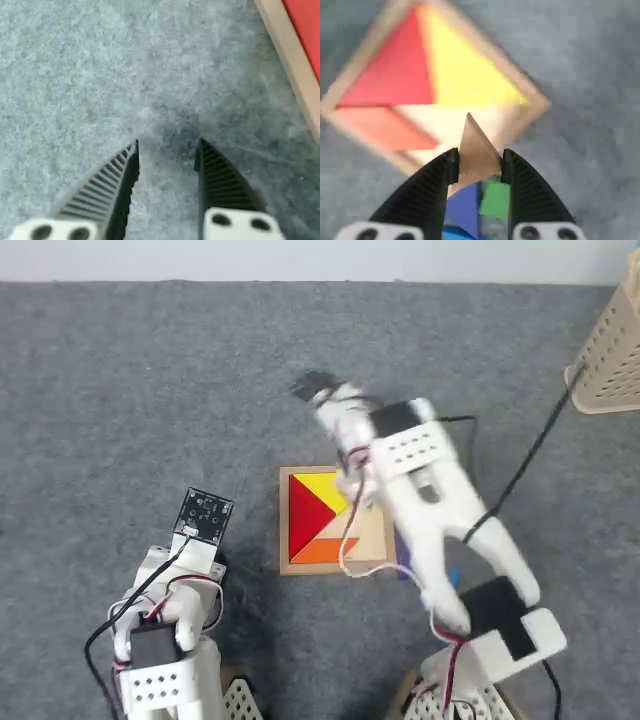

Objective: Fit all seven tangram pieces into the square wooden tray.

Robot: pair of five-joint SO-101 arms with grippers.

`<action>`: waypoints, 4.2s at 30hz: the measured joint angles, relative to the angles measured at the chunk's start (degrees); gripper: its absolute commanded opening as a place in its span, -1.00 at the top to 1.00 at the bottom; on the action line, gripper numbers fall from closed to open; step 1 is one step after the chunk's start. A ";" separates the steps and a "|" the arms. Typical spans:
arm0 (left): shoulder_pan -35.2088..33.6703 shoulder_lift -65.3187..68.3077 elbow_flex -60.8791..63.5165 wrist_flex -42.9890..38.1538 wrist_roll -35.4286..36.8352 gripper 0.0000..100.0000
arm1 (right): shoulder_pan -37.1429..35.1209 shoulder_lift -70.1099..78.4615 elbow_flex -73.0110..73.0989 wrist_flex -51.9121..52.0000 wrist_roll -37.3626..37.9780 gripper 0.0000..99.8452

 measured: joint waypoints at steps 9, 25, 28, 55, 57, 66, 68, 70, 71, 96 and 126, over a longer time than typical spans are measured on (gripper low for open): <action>0.00 0.00 0.00 0.00 0.00 0.65 | -4.31 3.08 2.64 -0.70 14.07 0.88; 0.00 0.00 0.00 0.00 0.00 0.65 | -5.80 10.99 2.64 -4.66 29.71 0.64; 0.00 0.00 0.00 0.00 0.00 0.65 | -5.80 10.99 2.64 -4.92 28.22 0.64; 0.00 0.00 0.00 0.00 0.00 0.65 | 0.18 0.62 19.43 -17.58 5.54 0.99; 0.00 0.00 0.00 0.00 0.00 0.65 | -0.35 0.62 19.43 -18.11 5.45 0.99; 0.00 0.00 0.00 0.00 0.00 0.65 | -2.55 5.01 17.05 -19.08 3.60 0.99; 0.00 0.00 0.00 0.00 0.00 0.65 | -3.60 5.80 16.09 -19.08 2.90 0.99; 0.00 0.00 0.00 0.00 0.00 0.65 | -4.40 6.15 15.47 -19.08 2.55 0.99; 0.00 0.00 0.00 0.00 0.00 0.65 | -4.57 6.15 15.47 -19.08 2.55 0.99; 0.00 0.00 0.00 0.00 0.00 0.65 | 17.41 -14.59 14.77 4.04 -0.97 0.99; 0.00 0.00 0.00 0.00 0.00 0.65 | 17.05 1.76 24.35 -13.10 1.14 0.63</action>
